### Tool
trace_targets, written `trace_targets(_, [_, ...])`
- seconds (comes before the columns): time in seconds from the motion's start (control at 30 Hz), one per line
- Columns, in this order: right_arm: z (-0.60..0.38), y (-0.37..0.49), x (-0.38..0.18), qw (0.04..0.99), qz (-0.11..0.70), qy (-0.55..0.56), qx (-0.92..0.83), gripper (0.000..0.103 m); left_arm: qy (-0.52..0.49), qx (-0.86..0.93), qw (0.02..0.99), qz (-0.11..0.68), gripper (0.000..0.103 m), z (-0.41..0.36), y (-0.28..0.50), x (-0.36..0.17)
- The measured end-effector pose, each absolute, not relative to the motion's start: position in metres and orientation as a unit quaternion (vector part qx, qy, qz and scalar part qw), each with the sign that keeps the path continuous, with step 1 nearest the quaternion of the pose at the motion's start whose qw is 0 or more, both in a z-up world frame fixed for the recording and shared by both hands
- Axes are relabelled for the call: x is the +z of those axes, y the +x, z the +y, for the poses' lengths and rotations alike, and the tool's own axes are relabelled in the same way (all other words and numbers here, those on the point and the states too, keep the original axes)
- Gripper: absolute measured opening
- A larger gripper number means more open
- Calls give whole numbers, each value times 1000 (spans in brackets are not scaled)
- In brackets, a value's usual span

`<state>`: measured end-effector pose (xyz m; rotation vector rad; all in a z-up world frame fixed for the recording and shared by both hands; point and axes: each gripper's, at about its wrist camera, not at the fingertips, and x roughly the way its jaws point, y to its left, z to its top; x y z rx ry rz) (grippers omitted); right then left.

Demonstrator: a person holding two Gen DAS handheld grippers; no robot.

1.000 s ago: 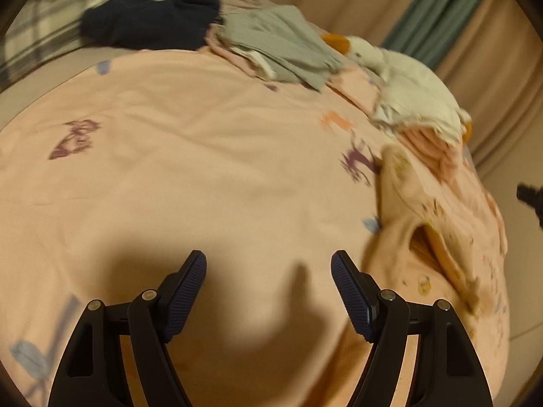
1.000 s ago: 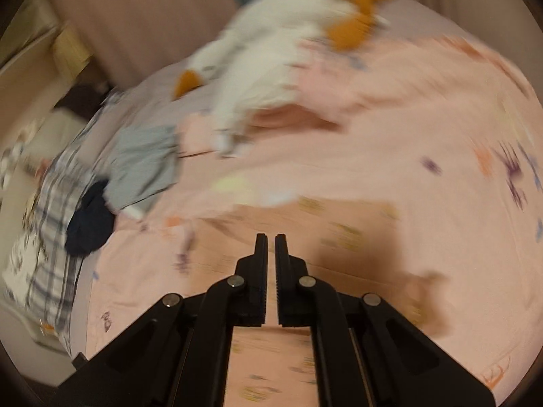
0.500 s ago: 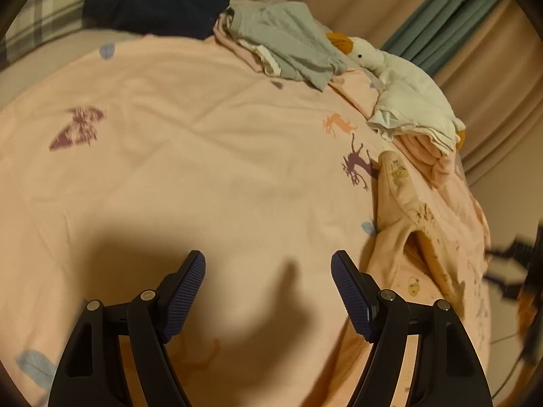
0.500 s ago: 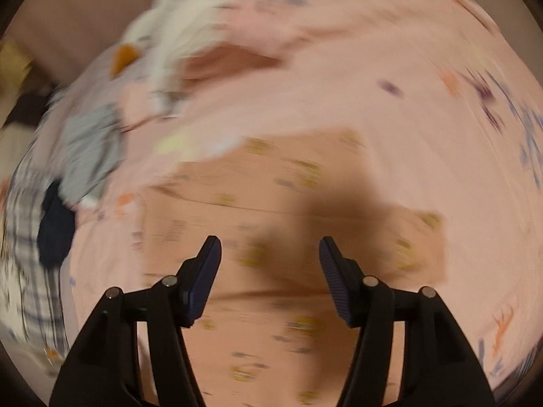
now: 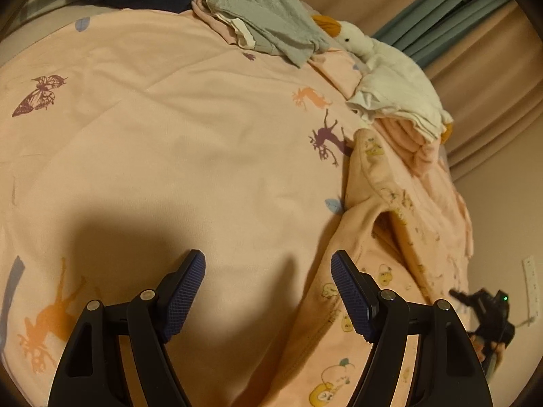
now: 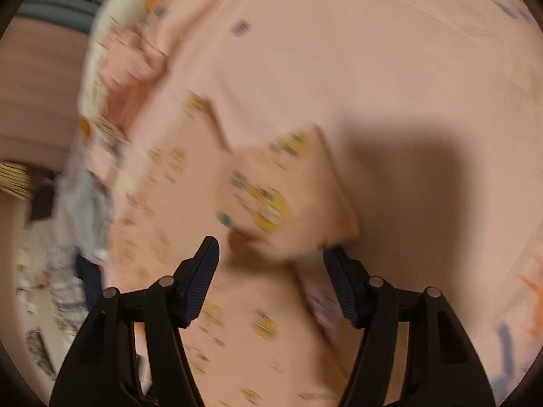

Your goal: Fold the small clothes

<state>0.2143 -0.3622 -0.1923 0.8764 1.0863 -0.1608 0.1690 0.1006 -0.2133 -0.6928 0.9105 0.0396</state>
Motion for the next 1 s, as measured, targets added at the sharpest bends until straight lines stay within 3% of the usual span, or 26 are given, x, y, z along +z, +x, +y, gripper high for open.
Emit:
trace_targets(0.07, [-359, 222, -201, 763, 491, 415, -63, 54, -320, 19, 845, 428, 75, 98, 170, -213])
trace_targets(0.17, [-360, 224, -213, 768, 469, 432, -60, 24, -301, 19, 848, 436, 75, 93, 173, -213])
trace_targets(0.3, [-355, 230, -201, 788, 452, 413, -57, 9, -283, 17, 855, 433, 75, 93, 172, -214])
trace_targets(0.5, [-303, 262, -122, 853, 404, 330, 0, 7, -263, 6, 866, 425, 75, 101, 166, -218])
trace_targets(0.67, [-200, 309, -72, 874, 401, 265, 71, 7, -248, 18, 882, 399, 75, 114, 153, -214])
trace_targets(0.83, [-48, 355, -58, 865, 422, 207, 175, 7, -331, 91, 868, 358, 75, 176, 135, -211])
trace_targets(1.0, [120, 360, -75, 838, 454, 134, 271, 7, -329, 186, 863, 335, 75, 232, 116, -208])
